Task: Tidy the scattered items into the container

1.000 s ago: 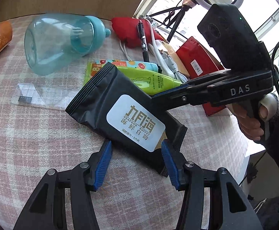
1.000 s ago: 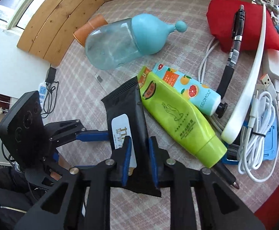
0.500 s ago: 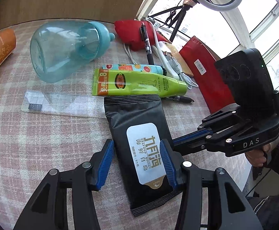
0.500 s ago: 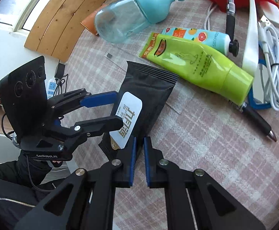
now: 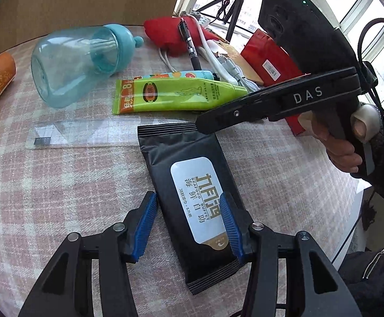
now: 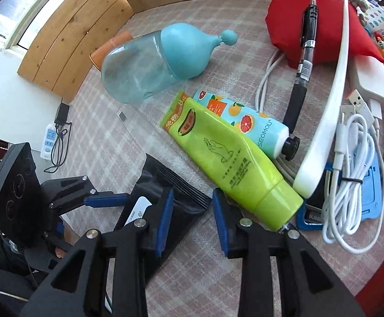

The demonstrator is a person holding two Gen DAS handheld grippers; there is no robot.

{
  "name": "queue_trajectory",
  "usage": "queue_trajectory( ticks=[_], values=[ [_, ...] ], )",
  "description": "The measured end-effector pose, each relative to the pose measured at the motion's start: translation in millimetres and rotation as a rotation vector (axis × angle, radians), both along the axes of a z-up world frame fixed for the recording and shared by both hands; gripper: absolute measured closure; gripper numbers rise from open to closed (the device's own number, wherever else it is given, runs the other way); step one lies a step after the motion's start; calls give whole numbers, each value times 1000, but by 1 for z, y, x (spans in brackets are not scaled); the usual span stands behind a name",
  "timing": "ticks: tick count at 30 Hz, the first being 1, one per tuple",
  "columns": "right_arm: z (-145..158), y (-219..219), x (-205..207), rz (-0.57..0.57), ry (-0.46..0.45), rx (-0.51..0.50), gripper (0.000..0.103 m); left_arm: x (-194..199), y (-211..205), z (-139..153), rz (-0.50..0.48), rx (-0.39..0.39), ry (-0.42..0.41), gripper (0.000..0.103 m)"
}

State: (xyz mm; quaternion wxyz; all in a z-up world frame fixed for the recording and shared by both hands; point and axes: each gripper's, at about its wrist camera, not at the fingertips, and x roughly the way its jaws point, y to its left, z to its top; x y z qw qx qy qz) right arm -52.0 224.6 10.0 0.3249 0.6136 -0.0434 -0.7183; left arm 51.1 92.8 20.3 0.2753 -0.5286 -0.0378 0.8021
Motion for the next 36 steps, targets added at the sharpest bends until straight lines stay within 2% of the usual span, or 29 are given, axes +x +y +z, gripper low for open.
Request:
queue_trajectory(
  ticks=[6, 9, 11, 15, 21, 24, 26, 28, 30, 32, 36],
  values=[
    [3, 0, 10, 53, -2, -3, 74, 2, -2, 1, 11, 8, 6, 57],
    [4, 5, 16, 55, 8, -10, 81, 2, -1, 1, 7, -2, 9, 57],
    [6, 8, 18, 50, 18, -15, 93, 2, -1, 1, 6, -6, 8, 56],
    [15, 12, 26, 43, 33, -17, 95, 1, -3, 3, 0, 20, -7, 55],
    [56, 16, 53, 65, 151, -41, 97, -1, -7, 30, -65, 55, 75, 51],
    [79, 17, 70, 102, 215, -44, 97, -8, -14, 48, -120, 110, 97, 50],
    [92, 18, 80, 118, 253, -42, 97, -12, -15, 56, -178, 148, 92, 55],
    [100, 17, 91, 126, 289, -35, 97, -12, -12, 62, -236, 152, 93, 57],
    [103, 16, 101, 127, 317, -15, 97, -5, -9, 67, -280, 120, 122, 66],
    [103, 20, 108, 113, 321, -6, 97, 1, -9, 72, -308, 101, 146, 88],
    [108, 33, 124, 76, 330, -16, 97, 14, -13, 88, -350, 142, 177, 95]
  ],
)
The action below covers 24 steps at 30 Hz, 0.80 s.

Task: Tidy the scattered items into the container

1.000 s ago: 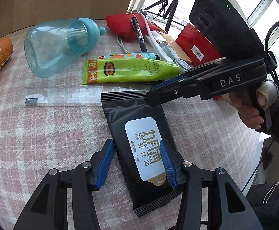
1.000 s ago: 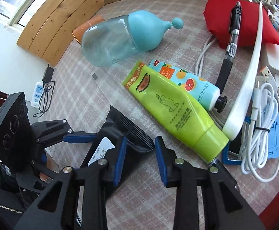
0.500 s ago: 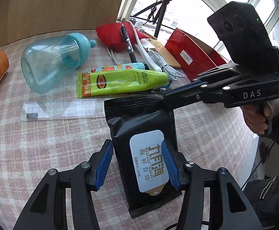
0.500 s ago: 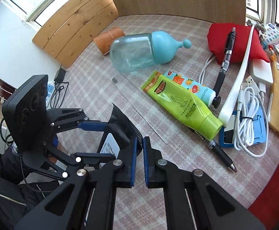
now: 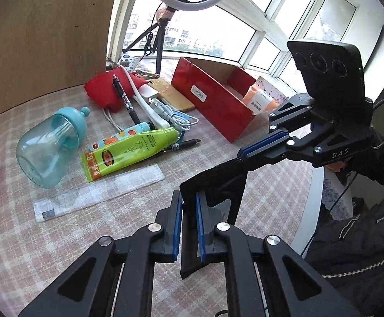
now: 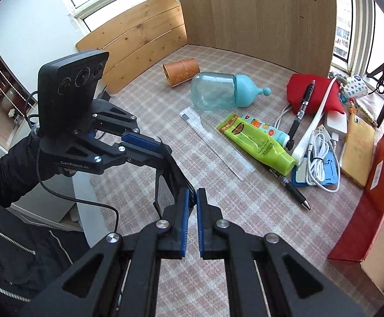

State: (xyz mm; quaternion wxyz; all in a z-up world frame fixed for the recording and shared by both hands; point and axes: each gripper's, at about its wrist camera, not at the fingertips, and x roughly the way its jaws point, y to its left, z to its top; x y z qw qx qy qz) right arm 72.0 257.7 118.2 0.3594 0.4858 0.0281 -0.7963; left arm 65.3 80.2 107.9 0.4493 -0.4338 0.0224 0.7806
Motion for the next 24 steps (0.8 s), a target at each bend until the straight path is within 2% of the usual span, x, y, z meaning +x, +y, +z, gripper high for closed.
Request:
queue_trajectory(
  ticks=[6, 11, 15, 16, 19, 20, 24],
  values=[
    [22, 0, 27, -14, 61, 13, 97, 18, 11, 24, -53, -33, 127, 96],
    [26, -5, 47, -3, 52, 14, 97, 21, 12, 9, -85, -30, 110, 95],
    [22, -14, 54, 17, 61, 90, 96, 28, 11, 7, -112, -20, 111, 96],
    [23, -15, 54, 16, 71, 106, 92, 29, 12, 8, -118, -18, 114, 96],
    [25, -22, 52, 18, 104, 152, 69, 32, 14, 10, -129, -27, 130, 96],
    [25, -25, 52, 31, 106, 158, 65, 32, 14, 10, -130, -26, 132, 96],
    [24, -38, 49, 85, 116, 192, 65, 31, 15, 11, -131, -21, 135, 96]
  ],
)
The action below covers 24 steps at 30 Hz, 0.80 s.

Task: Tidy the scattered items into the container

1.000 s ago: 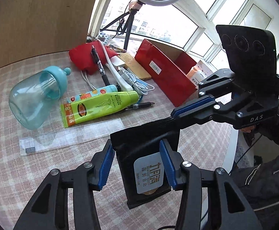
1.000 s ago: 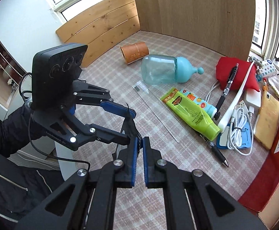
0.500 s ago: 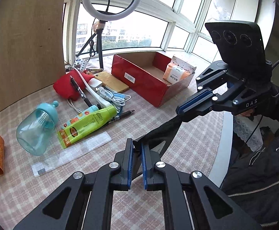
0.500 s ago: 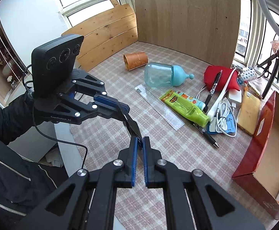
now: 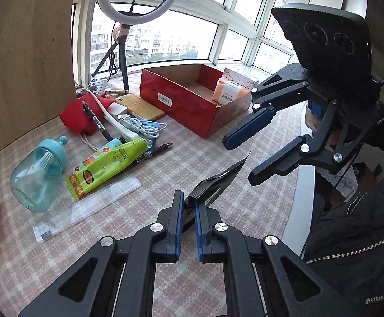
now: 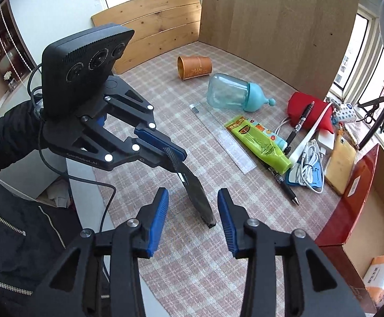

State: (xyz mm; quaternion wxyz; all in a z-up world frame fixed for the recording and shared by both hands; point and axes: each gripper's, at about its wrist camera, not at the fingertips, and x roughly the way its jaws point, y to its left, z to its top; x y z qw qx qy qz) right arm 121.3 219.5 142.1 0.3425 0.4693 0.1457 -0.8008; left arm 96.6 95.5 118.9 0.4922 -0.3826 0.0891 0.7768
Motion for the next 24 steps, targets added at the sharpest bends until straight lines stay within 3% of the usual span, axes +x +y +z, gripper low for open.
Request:
queue_trajectory(
  ticks=[3, 4, 5, 12, 20, 24],
  values=[
    [-8, -5, -4, 1, -20, 30, 73, 0, 1, 1, -1, 4, 2, 96],
    [-10, -5, -6, -10, -25, 36, 86, -1, 1, 0, -1, 3, -1, 96],
    [-13, -5, -8, -21, -30, 42, 93, -1, 2, -1, 3, 0, -1, 96],
    [-9, 8, -9, -112, -35, -13, 96, -5, 7, 7, 37, 9, -9, 93],
    [18, 66, -15, -318, -49, -180, 102, -12, 19, 26, 54, 15, 10, 94],
    [13, 90, -14, -399, -72, -224, 102, -14, 29, 21, 53, -2, -2, 95]
  ],
)
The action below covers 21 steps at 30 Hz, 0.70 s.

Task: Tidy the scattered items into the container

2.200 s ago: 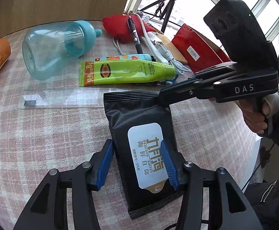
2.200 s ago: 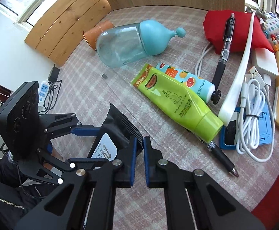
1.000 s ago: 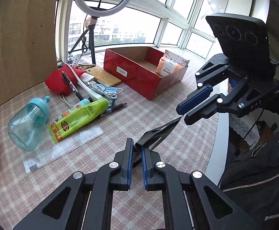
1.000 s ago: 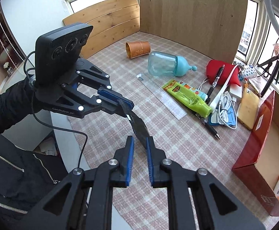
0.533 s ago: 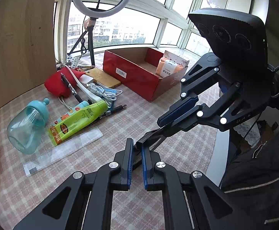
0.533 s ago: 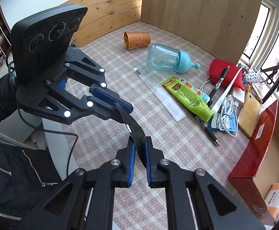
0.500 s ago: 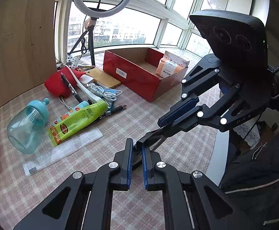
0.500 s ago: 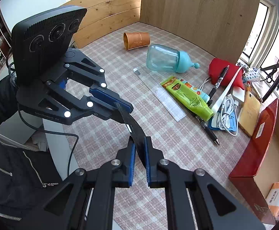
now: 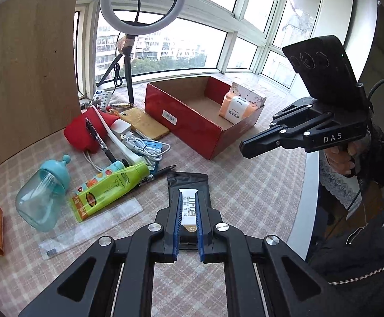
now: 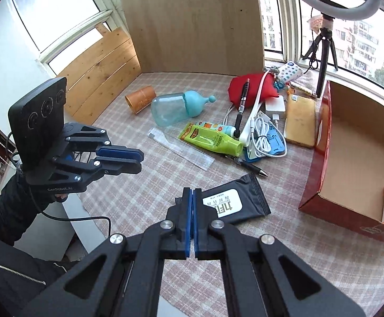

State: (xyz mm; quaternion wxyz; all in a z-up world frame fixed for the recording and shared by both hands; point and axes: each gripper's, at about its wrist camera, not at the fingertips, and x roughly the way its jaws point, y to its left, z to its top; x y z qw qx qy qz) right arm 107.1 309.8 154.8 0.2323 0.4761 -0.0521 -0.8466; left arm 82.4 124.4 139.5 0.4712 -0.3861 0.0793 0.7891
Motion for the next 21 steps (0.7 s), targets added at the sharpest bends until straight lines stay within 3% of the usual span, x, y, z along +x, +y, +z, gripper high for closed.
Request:
queue_trajectory(
  ticks=[6, 10, 13, 17, 21],
  values=[
    [-33, 11, -1, -47, -90, -10, 101, 9, 14, -33, -18, -64, -68, 95],
    [-76, 39, -12, -176, -235, -99, 86, -8, 21, -65, 12, -115, -147, 89],
    [-106, 46, -15, -255, -292, -156, 74, -23, 27, -86, 24, -150, -205, 85],
    [-135, 43, -18, -317, -341, -232, 73, -27, 37, -105, -12, -186, -236, 83],
    [-150, 36, -19, -352, -351, -288, 72, -27, 41, -111, -56, -145, -277, 74]
  ],
)
